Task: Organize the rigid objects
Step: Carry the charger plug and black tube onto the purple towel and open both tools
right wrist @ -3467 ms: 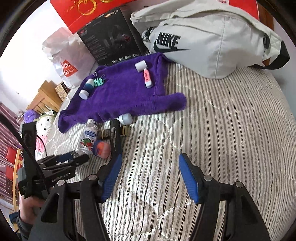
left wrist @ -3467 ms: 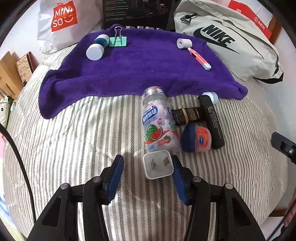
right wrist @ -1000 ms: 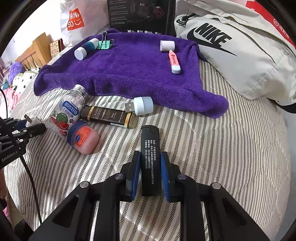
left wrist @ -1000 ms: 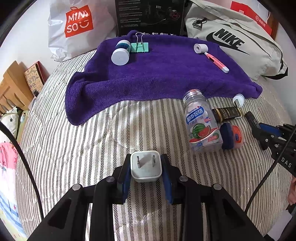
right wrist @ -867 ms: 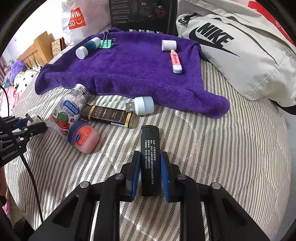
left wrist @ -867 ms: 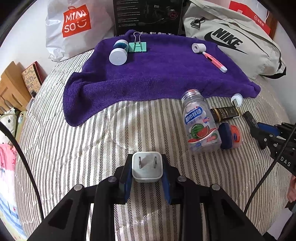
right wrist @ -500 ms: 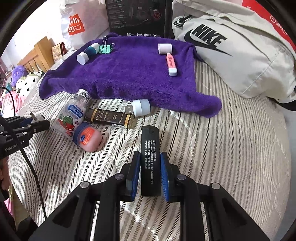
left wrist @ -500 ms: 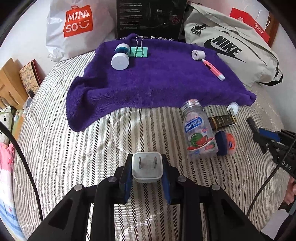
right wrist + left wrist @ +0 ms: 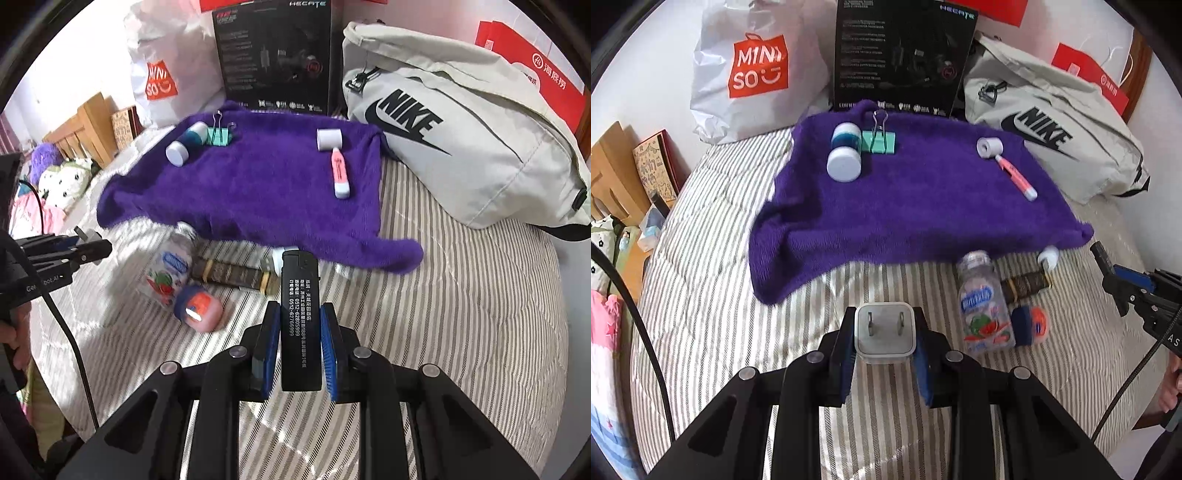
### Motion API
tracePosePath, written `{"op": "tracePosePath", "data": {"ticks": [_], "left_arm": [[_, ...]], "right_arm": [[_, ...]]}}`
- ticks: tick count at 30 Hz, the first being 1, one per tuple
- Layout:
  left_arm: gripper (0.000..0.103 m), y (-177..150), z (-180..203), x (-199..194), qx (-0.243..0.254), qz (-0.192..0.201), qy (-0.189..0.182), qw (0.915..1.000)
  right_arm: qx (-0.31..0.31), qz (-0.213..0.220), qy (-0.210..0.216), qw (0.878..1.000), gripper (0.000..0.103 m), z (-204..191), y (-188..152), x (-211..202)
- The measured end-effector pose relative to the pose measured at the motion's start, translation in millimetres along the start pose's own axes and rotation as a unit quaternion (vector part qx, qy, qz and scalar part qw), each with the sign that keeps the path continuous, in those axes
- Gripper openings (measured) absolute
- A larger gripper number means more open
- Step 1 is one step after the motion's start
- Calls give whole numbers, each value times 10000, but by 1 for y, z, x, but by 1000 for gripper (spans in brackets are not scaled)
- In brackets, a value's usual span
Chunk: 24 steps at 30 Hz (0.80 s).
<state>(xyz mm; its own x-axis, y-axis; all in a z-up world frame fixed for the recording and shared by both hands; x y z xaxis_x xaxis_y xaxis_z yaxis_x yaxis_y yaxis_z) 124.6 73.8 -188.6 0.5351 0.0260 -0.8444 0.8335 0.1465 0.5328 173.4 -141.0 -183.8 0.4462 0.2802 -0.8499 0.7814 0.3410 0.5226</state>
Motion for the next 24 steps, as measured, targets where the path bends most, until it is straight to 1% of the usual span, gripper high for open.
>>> {"op": "tracePosePath", "data": {"ticks": [7, 13, 19, 24], "left_arm": [[26, 27, -10, 1, -64, 137, 41, 9999], [26, 52, -22, 9, -160, 198, 60, 9997], [26, 75, -32, 27, -253, 189, -5, 9995], [26, 86, -35, 48, -299, 121, -41, 9995]], "right_arm": [[-17, 135, 105, 9999, 21, 0, 28, -4], [5, 178, 169, 9997, 21, 2, 53, 3], [32, 110, 161, 9998, 21, 10, 74, 24], [23, -71, 102, 9999, 21, 21, 87, 50]]}}
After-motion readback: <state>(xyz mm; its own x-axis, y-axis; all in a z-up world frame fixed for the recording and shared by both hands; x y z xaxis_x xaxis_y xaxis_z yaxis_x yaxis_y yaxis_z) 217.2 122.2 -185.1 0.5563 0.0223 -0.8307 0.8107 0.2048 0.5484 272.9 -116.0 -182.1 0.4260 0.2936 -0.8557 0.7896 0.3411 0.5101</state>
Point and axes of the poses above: each gripper's, at about its wrist camera, not at the fingertips, and x roughly the way its jaws point, z to its right, y to its top, the point moved 9 cm from there along x, roughly the way its jaws point, and after that the axes turned 2 degrees about z, right-handed, at the moved point
